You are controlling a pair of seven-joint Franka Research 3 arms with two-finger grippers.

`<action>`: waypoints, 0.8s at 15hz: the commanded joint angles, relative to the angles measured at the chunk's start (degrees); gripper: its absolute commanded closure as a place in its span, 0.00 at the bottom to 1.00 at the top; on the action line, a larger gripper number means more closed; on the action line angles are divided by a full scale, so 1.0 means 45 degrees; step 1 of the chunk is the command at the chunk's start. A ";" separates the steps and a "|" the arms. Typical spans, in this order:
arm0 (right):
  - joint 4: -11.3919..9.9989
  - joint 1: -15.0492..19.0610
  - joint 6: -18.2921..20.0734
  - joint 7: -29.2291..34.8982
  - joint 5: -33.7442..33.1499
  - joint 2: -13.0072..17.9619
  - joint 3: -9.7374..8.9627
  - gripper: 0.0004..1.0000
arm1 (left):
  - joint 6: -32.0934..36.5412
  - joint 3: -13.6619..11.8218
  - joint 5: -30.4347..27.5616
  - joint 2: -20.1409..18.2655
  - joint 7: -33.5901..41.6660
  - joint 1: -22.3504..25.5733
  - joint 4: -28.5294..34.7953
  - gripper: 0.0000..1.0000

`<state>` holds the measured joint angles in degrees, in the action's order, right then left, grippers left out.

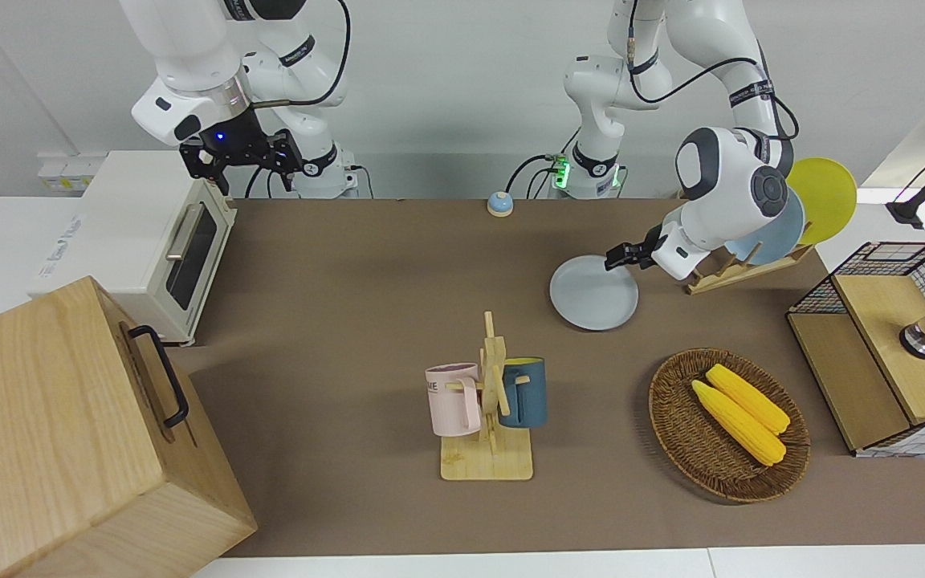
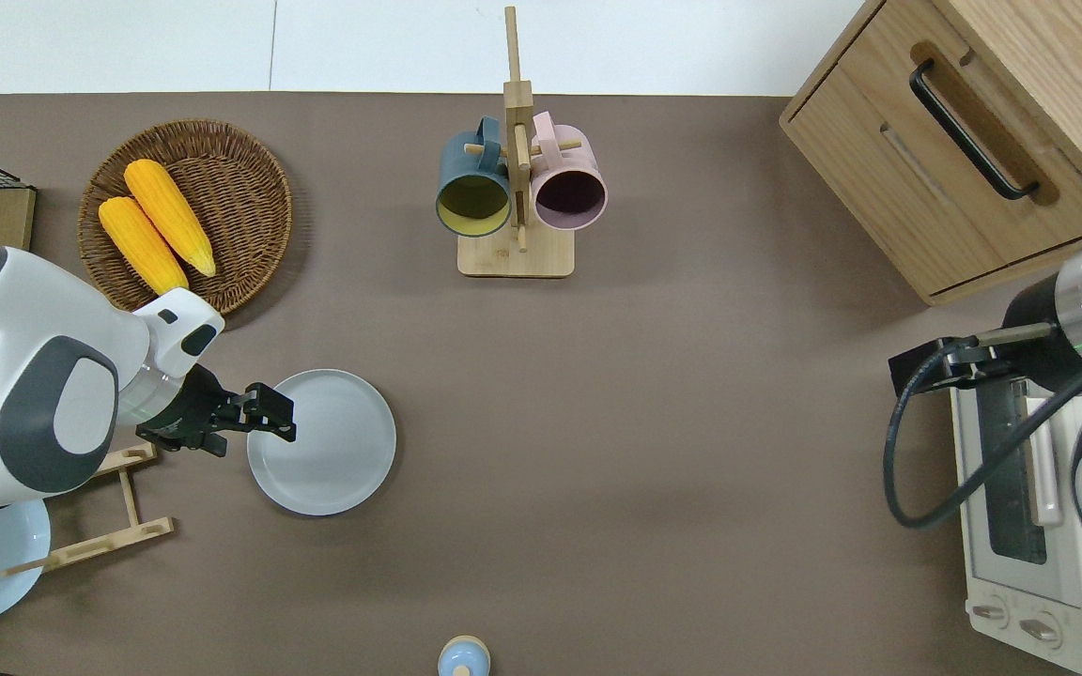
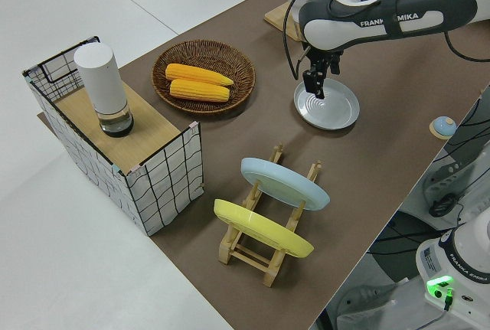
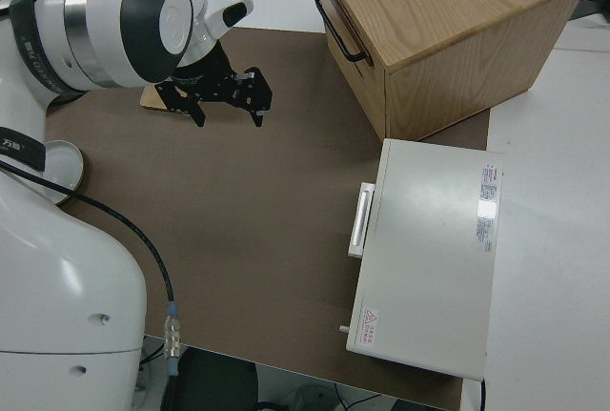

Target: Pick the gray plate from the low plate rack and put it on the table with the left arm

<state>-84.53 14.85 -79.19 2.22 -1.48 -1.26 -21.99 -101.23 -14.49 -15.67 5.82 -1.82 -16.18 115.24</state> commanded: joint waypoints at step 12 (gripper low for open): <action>0.0092 0.0294 0.0137 0.0151 -0.0082 0.0026 -0.0270 0.02 | 0.1597 -0.0119 0.4166 -0.1760 -0.0122 -0.0018 -0.4122 0.00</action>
<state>-84.53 14.85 -79.19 2.22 -1.48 -1.26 -21.99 -95.46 -15.22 1.25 -0.93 -1.86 -16.10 100.55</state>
